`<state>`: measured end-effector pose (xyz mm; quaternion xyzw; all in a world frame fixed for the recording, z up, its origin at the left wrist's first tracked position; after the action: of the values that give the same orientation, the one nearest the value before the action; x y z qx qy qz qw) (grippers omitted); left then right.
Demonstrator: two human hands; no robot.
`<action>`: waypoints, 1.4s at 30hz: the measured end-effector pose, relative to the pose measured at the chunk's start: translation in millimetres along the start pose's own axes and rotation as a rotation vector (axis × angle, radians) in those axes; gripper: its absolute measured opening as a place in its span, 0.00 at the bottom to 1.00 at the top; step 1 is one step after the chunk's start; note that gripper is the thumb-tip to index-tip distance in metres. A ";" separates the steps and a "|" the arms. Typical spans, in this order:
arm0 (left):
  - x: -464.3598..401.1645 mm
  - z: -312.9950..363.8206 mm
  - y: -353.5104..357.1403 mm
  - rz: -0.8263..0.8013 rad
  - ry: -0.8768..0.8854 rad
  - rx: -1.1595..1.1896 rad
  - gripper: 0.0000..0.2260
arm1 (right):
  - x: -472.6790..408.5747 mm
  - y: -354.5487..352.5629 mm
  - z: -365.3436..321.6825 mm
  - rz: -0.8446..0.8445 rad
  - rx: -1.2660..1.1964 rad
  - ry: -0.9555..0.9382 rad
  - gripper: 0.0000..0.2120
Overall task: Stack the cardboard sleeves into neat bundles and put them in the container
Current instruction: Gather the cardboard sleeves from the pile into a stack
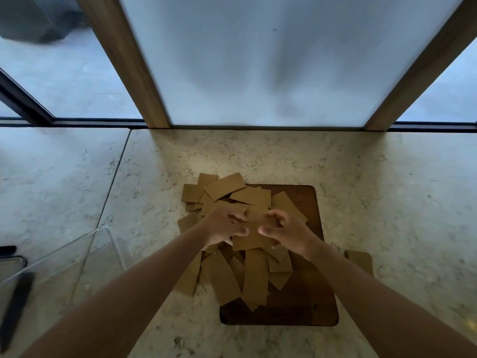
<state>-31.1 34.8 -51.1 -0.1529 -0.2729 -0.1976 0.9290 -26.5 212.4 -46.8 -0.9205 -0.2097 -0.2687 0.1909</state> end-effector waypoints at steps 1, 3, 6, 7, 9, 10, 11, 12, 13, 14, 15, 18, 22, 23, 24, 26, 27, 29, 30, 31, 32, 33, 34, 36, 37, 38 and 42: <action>-0.3 -5.5 -1.8 0.024 -0.064 0.131 0.08 | -0.3 -0.4 7.7 0.012 -0.141 0.054 0.23; -4.1 -14.7 3.6 -0.005 -0.173 0.327 0.09 | -1.4 -6.7 18.5 0.082 -0.314 0.100 0.23; -5.2 -14.5 28.2 -0.194 -0.258 0.492 0.07 | -11.0 -5.9 14.8 0.073 -0.322 0.050 0.16; -8.9 -12.4 35.4 -0.243 -0.261 0.546 0.10 | -17.6 -3.7 13.0 0.044 -0.313 0.031 0.13; -14.4 -7.6 41.3 -0.256 -0.255 0.653 0.13 | -27.7 -12.2 10.2 0.111 -0.200 -0.006 0.07; -19.6 -7.7 40.8 -0.222 -0.263 0.696 0.12 | -32.0 -28.9 11.7 0.244 -0.055 -0.009 0.06; -24.7 -8.6 37.4 -0.176 -0.274 0.730 0.12 | -33.0 -50.1 13.6 0.413 0.140 0.004 0.09; -28.4 -11.4 33.0 -0.129 -0.290 0.758 0.13 | -31.7 -67.2 17.0 0.550 0.334 0.035 0.15; -31.3 -13.9 28.2 -0.087 -0.302 0.764 0.13 | -30.9 -77.2 24.3 0.609 0.505 0.088 0.22; -33.7 -16.1 23.2 -0.056 -0.302 0.751 0.14 | -31.5 -80.0 33.2 0.591 0.647 0.146 0.28; -36.0 -17.5 18.5 -0.039 -0.290 0.724 0.15 | -33.4 -78.2 41.9 0.541 0.749 0.179 0.33; -35.7 -21.0 9.3 -0.007 -0.276 0.680 0.15 | -28.8 -80.0 58.9 0.556 0.690 0.141 0.29; -27.4 -22.8 6.5 -0.014 -0.310 0.765 0.18 | -7.1 -107.3 60.0 0.721 0.182 0.055 0.13; -25.3 -22.4 5.0 -0.002 -0.322 0.758 0.20 | -3.5 -112.6 56.8 0.729 0.077 0.025 0.10; -23.3 -20.7 3.5 0.009 -0.324 0.750 0.22 | -2.6 -113.2 50.1 0.693 -0.031 -0.024 0.07; -20.2 -13.4 3.3 -0.004 -0.306 0.714 0.28 | -5.0 -98.0 19.9 0.490 -0.093 -0.180 0.04; -17.4 -9.5 4.5 -0.032 -0.298 0.661 0.30 | -5.7 -82.0 -1.1 0.351 -0.020 -0.261 0.04; -10.6 -7.0 12.4 -0.131 -0.316 0.482 0.30 | -6.4 -43.2 -31.7 0.092 0.164 -0.334 0.06; -4.8 -6.7 18.0 -0.209 -0.321 0.399 0.26 | -7.2 -27.3 -41.5 0.017 0.233 -0.354 0.07; 2.3 -7.4 23.5 -0.300 -0.309 0.353 0.22 | -8.3 -14.6 -49.4 -0.015 0.253 -0.367 0.08; 9.5 -9.2 26.9 -0.379 -0.287 0.344 0.18 | -11.2 -4.6 -54.0 -0.024 0.216 -0.364 0.11; 15.9 -11.8 28.1 -0.435 -0.268 0.362 0.17 | -14.5 1.8 -55.1 -0.016 0.132 -0.345 0.15; 21.8 -15.8 26.7 -0.467 -0.257 0.402 0.17 | -18.2 7.1 -53.3 0.007 0.051 -0.313 0.20; 29.6 -26.7 18.4 -0.450 -0.247 0.530 0.19 | -25.3 17.0 -44.6 0.082 -0.049 -0.242 0.22; 32.5 -34.4 12.3 -0.408 -0.255 0.611 0.20 | -28.4 22.8 -38.7 0.117 -0.083 -0.209 0.20; 34.1 -43.3 6.6 -0.356 -0.275 0.691 0.20 | -30.7 28.5 -32.7 0.141 -0.087 -0.171 0.19; 36.9 -70.2 -10.1 -0.190 -0.286 0.805 0.23 | -36.4 66.4 -16.0 0.015 0.128 -0.136 0.07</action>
<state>24.2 -12.0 -84.8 0.2217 -0.4668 -0.1369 0.8451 -28.6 139.0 -71.0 -0.9240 -0.2321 -0.1904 0.2366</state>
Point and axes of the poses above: each hand's wrist, its own x-axis away from the middle knuckle, its own y-axis out of the palm, z = x × y, the point moved 9 cm from there along -x, towards the middle knuckle, and after that the axes turned 2 degrees about -z, right-handed, at the moved point
